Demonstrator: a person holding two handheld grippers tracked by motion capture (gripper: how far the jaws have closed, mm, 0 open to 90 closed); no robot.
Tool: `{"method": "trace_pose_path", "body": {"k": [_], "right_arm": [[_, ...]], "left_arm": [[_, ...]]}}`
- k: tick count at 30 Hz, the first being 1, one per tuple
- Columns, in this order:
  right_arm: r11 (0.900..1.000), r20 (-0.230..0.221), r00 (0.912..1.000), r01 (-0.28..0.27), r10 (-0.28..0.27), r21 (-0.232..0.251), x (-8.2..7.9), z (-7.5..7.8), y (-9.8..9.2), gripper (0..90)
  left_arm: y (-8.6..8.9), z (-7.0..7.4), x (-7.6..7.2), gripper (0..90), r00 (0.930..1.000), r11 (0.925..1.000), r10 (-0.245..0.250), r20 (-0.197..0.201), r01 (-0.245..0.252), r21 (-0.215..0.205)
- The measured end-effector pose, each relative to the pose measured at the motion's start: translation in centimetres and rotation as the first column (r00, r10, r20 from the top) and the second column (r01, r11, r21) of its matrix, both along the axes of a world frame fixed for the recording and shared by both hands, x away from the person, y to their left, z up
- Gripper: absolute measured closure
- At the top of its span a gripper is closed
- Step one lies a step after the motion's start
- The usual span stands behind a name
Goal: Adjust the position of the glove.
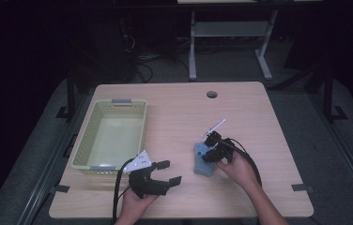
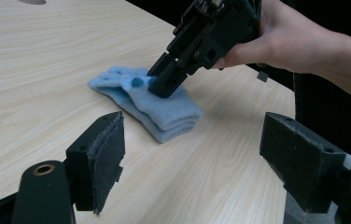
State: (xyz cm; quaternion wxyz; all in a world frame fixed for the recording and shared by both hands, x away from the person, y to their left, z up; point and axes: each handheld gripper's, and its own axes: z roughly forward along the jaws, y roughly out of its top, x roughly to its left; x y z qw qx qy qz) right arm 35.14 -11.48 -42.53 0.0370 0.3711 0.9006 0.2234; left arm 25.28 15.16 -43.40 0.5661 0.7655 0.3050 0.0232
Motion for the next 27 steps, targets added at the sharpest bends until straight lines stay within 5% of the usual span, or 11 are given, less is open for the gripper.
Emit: {"method": "trace_pose_path", "body": {"k": [8,16,27], "right_arm": [[0.999,0.048,0.9986,0.023,-0.024,0.031,-0.1,0.4,-0.3,60.2],[0.997,0.044,0.9986,0.026,-0.030,0.073,0.1,0.1,-0.2,80.6],[0.995,0.007,0.9988,0.048,-0.049,0.085,0.5,-1.3,-0.1,78.8]], "left_arm": [[-0.2,-0.1,0.0,21.8,1.0000,1.0000,-0.004,-0.002,0.004,0.003],[-0.2,-0.1,-0.1,21.8,1.0000,1.0000,-0.004,-0.001,0.004,0.005],[-0.3,-0.1,-0.1,21.7,0.9999,1.0000,-0.009,-0.006,0.009,0.004]]}}
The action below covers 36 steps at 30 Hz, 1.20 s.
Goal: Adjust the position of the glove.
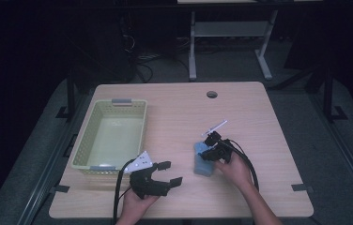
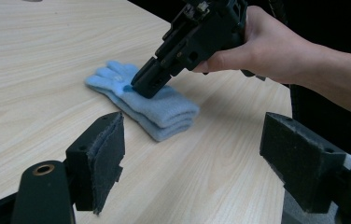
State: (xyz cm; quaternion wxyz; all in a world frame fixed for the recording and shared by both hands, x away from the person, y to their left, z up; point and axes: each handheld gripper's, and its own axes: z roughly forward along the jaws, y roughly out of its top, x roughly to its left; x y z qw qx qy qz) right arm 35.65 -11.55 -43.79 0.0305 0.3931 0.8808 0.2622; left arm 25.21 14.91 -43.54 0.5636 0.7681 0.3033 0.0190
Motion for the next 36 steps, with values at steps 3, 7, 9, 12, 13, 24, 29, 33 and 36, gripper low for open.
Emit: {"method": "trace_pose_path", "body": {"k": [3,7,9,12,13,24,29,33,36], "right_arm": [[0.999,0.011,0.9992,0.037,-0.038,0.034,-0.3,0.5,-0.3,71.8],[0.993,0.028,0.9969,0.070,-0.073,0.091,-1.1,1.2,-1.0,66.0],[0.991,0.018,0.9955,0.091,-0.093,0.102,-1.3,1.3,-1.6,57.6],[0.984,-0.013,0.9923,0.124,-0.123,0.124,-1.7,1.3,-2.4,51.5],[0.982,-0.011,0.9914,0.131,-0.131,0.133,-1.8,1.3,-2.7,50.4],[0.939,-0.075,0.9712,0.238,-0.226,0.247,-3.3,0.8,-5.5,44.4],[0.910,-0.087,0.9622,0.272,-0.258,0.312,-4.0,0.2,-6.2,44.9],[0.887,-0.112,0.9555,0.295,-0.273,0.356,-4.3,-0.3,-6.7,46.0],[0.873,-0.114,0.9519,0.306,-0.284,0.379,-4.5,-0.6,-7.1,47.6]], "left_arm": [[-0.1,-0.1,0.1,21.7,1.0000,1.0000,0.000,-0.008,-0.001,-0.004],[-0.5,-0.3,0.3,21.7,0.9997,1.0000,0.001,-0.023,-0.001,0.004],[-0.7,-0.4,0.5,21.7,0.9997,1.0000,0.002,-0.023,-0.002,0.007],[-0.9,-0.5,0.9,21.8,0.9991,0.9999,0.011,-0.042,-0.011,-0.001],[-1.0,-0.5,1.1,21.8,0.9988,0.9999,0.015,-0.046,-0.015,-0.002],[-2.7,-0.6,2.7,21.7,0.9933,0.9981,0.057,-0.101,-0.054,0.031],[-3.9,-0.6,3.8,23.6,0.9843,0.9972,0.074,-0.160,-0.072,0.020],[-4.9,-0.5,4.6,24.1,0.9769,0.9959,0.087,-0.195,-0.080,0.042],[-5.5,-0.5,5.5,25.8,0.9667,0.9952,0.097,-0.237,-0.092,0.034]]}}
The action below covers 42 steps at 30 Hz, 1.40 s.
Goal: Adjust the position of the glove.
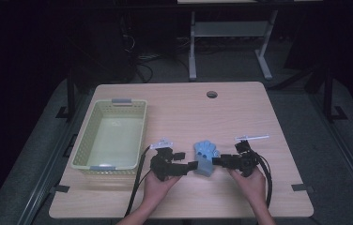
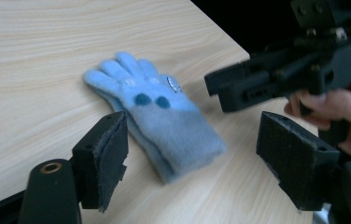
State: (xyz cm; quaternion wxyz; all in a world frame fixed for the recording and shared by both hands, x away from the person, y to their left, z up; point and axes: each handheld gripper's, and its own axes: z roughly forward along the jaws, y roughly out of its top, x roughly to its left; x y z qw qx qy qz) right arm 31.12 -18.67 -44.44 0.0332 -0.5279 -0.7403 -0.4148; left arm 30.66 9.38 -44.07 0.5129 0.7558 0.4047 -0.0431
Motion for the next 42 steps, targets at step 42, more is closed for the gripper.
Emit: {"method": "trace_pose_path", "body": {"k": [42], "right_arm": [[0.959,-0.160,0.9805,0.150,-0.114,0.239,-0.8,-4.0,-0.6,54.7]], "left_arm": [[-1.4,-4.3,3.3,52.1,0.9046,0.9923,0.056,-0.423,-0.097,-0.076]]}}
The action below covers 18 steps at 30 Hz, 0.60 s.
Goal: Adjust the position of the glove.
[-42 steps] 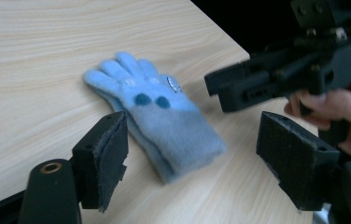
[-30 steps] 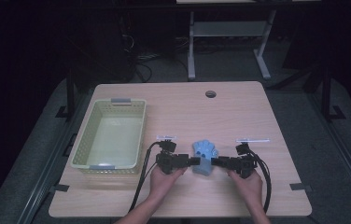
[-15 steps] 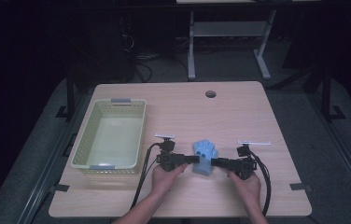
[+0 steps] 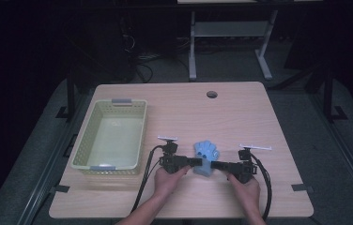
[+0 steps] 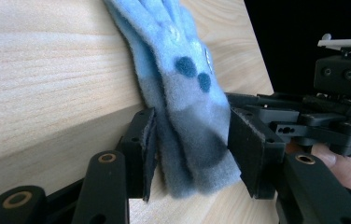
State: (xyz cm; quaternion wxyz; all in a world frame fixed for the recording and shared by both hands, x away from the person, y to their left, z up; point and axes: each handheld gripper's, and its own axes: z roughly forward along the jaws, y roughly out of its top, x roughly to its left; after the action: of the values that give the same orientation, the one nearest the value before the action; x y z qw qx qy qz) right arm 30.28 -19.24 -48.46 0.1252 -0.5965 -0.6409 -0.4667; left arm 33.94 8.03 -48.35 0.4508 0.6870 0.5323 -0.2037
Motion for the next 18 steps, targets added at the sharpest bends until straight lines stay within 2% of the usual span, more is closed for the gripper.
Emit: {"method": "trace_pose_path", "body": {"k": [3,6,10,18], "right_arm": [[1.000,-0.006,0.9999,0.010,-0.010,0.015,-0.20,-0.14,0.09,55.5],[1.000,-0.014,0.9998,0.013,-0.013,0.028,-0.31,-0.25,0.37,58.4],[0.999,-0.024,0.9994,0.027,-0.026,0.040,-0.32,-0.44,0.60,62.2],[0.996,-0.035,0.9989,0.035,-0.033,0.081,-0.23,-0.93,0.73,66.0]], "left_arm": [[-0.03,0.02,-0.06,53.0,0.9999,0.9999,-0.006,0.011,0.006,0.009],[-0.06,-0.07,-0.10,57.7,0.9999,0.9999,-0.010,0.008,0.010,0.013],[-0.02,-0.36,-0.22,62.3,1.0000,1.0000,-0.005,0.004,0.005,-0.002],[-0.01,-0.49,-0.29,64.6,0.9999,1.0000,-0.005,0.009,0.005,-0.005]]}}
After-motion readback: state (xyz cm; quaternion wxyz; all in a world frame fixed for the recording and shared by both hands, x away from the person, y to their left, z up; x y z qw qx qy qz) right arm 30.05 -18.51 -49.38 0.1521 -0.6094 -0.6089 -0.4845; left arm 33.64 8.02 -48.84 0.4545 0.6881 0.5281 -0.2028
